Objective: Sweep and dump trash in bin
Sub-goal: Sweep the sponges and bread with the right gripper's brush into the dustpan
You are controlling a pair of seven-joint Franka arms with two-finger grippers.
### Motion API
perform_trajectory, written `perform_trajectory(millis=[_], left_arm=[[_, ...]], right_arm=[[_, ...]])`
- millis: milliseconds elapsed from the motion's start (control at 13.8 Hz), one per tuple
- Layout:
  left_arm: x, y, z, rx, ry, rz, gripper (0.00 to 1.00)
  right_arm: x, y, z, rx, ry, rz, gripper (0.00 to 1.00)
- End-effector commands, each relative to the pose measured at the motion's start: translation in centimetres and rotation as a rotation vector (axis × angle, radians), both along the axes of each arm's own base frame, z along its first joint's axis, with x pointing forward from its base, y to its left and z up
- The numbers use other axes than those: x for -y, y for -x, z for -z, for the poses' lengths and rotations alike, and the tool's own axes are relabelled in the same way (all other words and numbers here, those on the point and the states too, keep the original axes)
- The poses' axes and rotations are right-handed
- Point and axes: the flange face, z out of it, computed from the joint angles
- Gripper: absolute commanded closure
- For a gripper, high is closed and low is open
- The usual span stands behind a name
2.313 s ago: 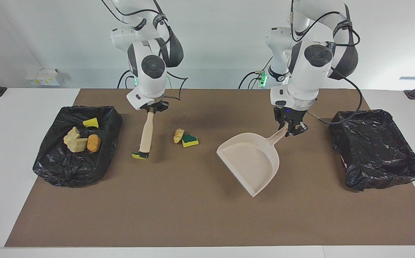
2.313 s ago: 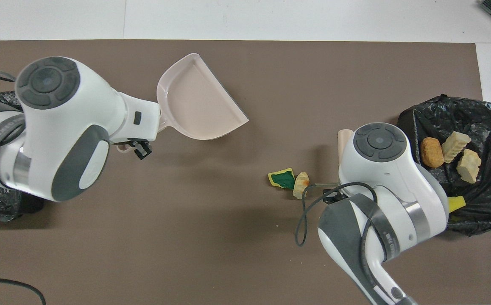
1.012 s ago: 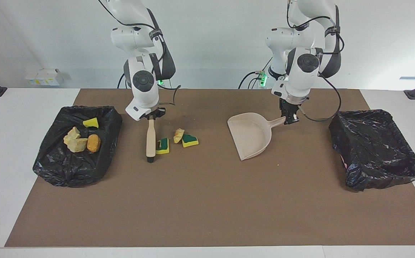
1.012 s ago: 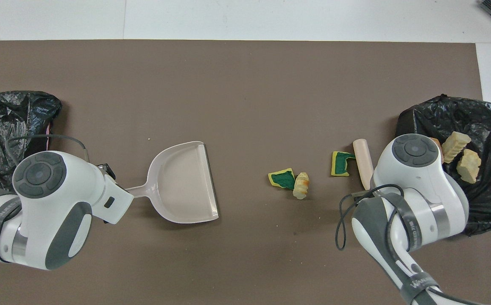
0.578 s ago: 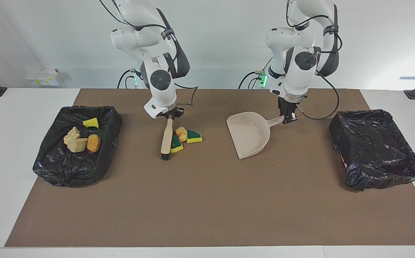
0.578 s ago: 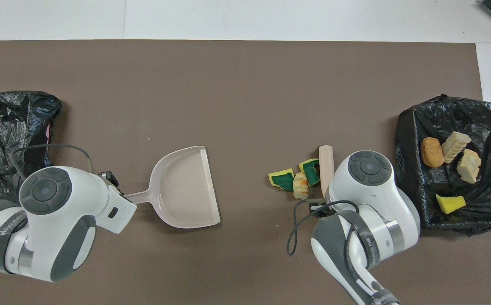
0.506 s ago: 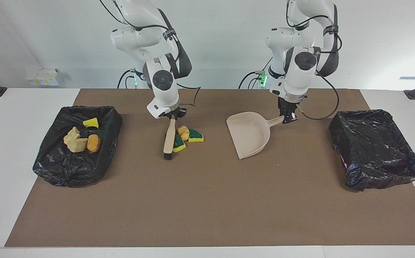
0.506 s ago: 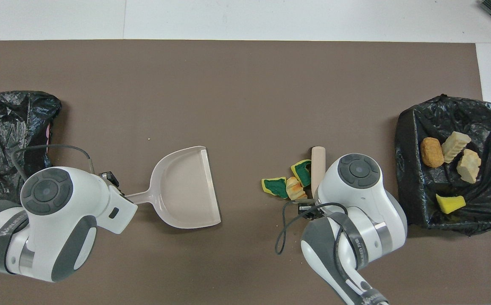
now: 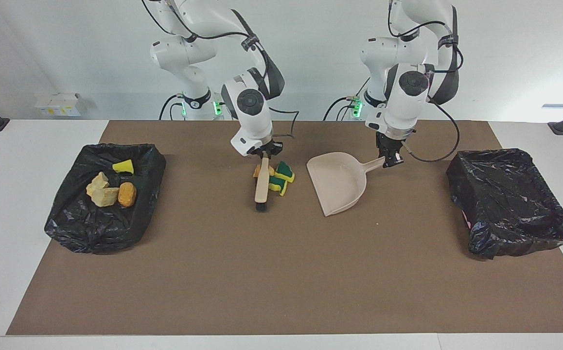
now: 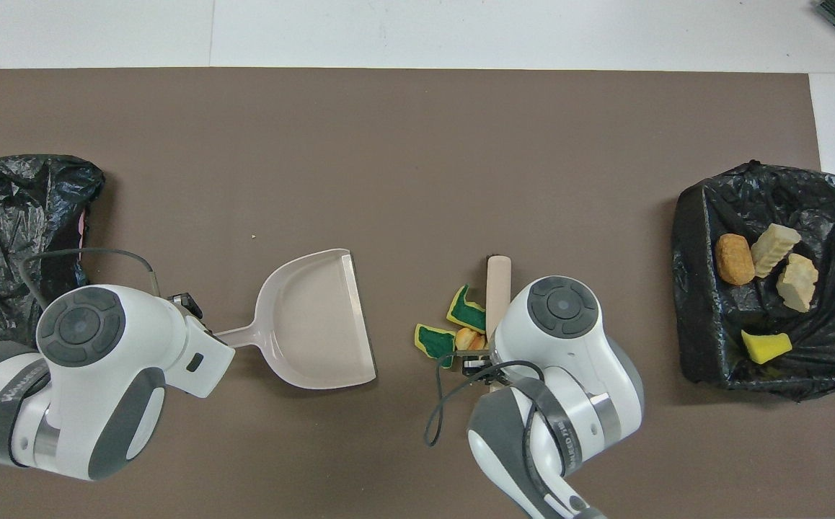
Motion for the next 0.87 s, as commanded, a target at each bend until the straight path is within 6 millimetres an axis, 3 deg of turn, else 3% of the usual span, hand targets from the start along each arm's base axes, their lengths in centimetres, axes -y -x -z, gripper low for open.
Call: perform_trajectory(millis=[0, 289, 434, 578, 795], left_arm=[[0.1, 0.5, 0.1, 0.021, 0.006, -0.021, 1.00], [0.1, 0.5, 0.1, 0.023, 0.006, -0.027, 1.00], [0.0, 0.5, 0.1, 0.022, 0.005, -0.029, 1.00], [0.1, 0.5, 0.1, 0.022, 0.006, -0.027, 1.00], [0.1, 0.6, 0.1, 0.006, 0.001, 0.008, 1.00]], right_arm=[[-5.8, -0.7, 0.0, -0.024, -0.052, 0.068, 1.00], [-10.3, 0.4, -2.5, -0.051, -0.155, 0.121, 1.00], [-11.2, 0.8, -3.3, -0.060, -0.136, 0.139, 1.00], [-9.3, 0.8, -4.8, -0.107, -0.097, 0.139, 1.00], [-3.9, -0.1, -8.0, -0.155, -0.048, 0.178, 1.00]])
